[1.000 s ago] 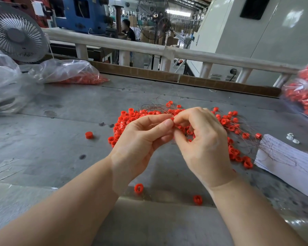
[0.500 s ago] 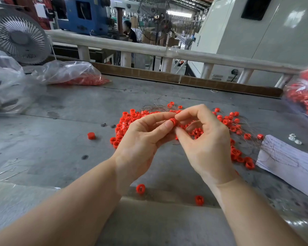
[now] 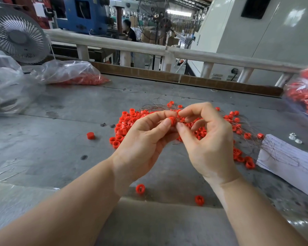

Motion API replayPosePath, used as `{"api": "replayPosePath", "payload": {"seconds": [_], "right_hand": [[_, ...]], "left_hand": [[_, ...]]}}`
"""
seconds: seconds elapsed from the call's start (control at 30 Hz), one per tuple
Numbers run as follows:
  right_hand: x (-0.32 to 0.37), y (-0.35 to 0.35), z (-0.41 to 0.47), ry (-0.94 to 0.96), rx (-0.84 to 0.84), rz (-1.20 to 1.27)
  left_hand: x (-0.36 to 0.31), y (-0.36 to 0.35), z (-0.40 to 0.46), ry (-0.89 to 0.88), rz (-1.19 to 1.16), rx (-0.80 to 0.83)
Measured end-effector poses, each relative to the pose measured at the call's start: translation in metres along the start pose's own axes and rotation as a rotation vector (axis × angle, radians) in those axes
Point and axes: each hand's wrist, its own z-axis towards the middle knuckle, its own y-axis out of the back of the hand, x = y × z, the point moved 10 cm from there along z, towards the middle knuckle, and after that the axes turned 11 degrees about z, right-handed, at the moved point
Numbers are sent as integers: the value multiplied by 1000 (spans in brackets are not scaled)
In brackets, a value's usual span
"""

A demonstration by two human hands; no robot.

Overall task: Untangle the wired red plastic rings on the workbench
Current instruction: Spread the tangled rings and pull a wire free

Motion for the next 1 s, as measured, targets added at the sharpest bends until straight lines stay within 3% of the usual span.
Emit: {"api": "replayPosePath", "payload": {"seconds": [0.6,1.0], "right_hand": [[8,-6,-2,55,71,-44],[-4,-6,-1,-90,65,82]], "left_hand": [[-3,-7,-3,-9,-20,39],[-3,2,-2,34,70,-25]]}}
